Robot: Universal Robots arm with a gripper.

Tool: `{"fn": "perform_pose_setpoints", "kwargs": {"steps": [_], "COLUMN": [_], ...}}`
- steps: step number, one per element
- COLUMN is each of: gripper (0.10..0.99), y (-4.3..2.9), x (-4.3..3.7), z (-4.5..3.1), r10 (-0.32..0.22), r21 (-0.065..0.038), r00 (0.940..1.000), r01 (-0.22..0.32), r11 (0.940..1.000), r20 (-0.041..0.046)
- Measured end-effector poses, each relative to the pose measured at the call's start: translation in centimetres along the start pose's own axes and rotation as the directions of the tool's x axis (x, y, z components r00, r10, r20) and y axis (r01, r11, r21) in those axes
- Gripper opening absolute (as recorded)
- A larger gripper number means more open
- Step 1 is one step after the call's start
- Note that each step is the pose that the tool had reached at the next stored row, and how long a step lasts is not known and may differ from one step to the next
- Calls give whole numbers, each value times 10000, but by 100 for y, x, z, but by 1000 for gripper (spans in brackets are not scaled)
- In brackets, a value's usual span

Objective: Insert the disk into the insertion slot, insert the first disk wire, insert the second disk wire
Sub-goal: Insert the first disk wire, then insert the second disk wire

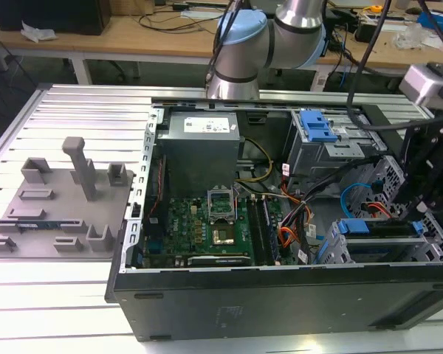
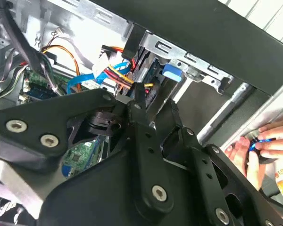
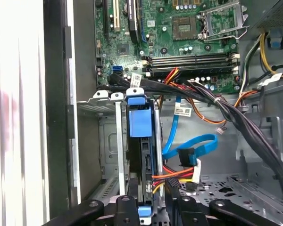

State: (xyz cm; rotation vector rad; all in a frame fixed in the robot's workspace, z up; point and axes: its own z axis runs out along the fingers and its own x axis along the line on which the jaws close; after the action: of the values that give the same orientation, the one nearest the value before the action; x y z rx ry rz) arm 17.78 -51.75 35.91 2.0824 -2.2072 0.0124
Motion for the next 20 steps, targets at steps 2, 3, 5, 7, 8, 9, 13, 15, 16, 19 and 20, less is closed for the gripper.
{"fn": "perform_pose_setpoints", "kwargs": {"steps": [2, 3, 5, 7, 8, 9, 13, 15, 16, 19, 20], "gripper": [361, 361, 361, 361, 361, 361, 361, 361, 361, 361, 361], "y": [8, 11, 11, 11, 11, 11, 11, 11, 11, 11, 11], "x": [-31, -55, -58, -58, -58, -58, -58, -58, -58, -58, -58], "z": [-78, -105, -105, -106, -106, -105, -105, -105, -106, -105, -105], "r10": [8, 16, 18, 19, 18, 18, 18, 19, 19, 20, 20], "r21": [6, 12, 13, 13, 14, 13, 13, 14, 14, 14, 14], "r00": [9999, 9998, 9997, 9997, 9997, 9997, 9997, 9997, 9997, 9997, 9997], "r01": [-8, -16, -17, -18, -18, -18, -18, -18, -19, -19, -19], "r11": [10000, 10000, 10000, 10000, 10000, 10000, 10000, 10000, 10000, 10000, 10000], "r20": [-105, -218, -236, -241, -243, -244, -249, -251, -254, -260, -261]}}
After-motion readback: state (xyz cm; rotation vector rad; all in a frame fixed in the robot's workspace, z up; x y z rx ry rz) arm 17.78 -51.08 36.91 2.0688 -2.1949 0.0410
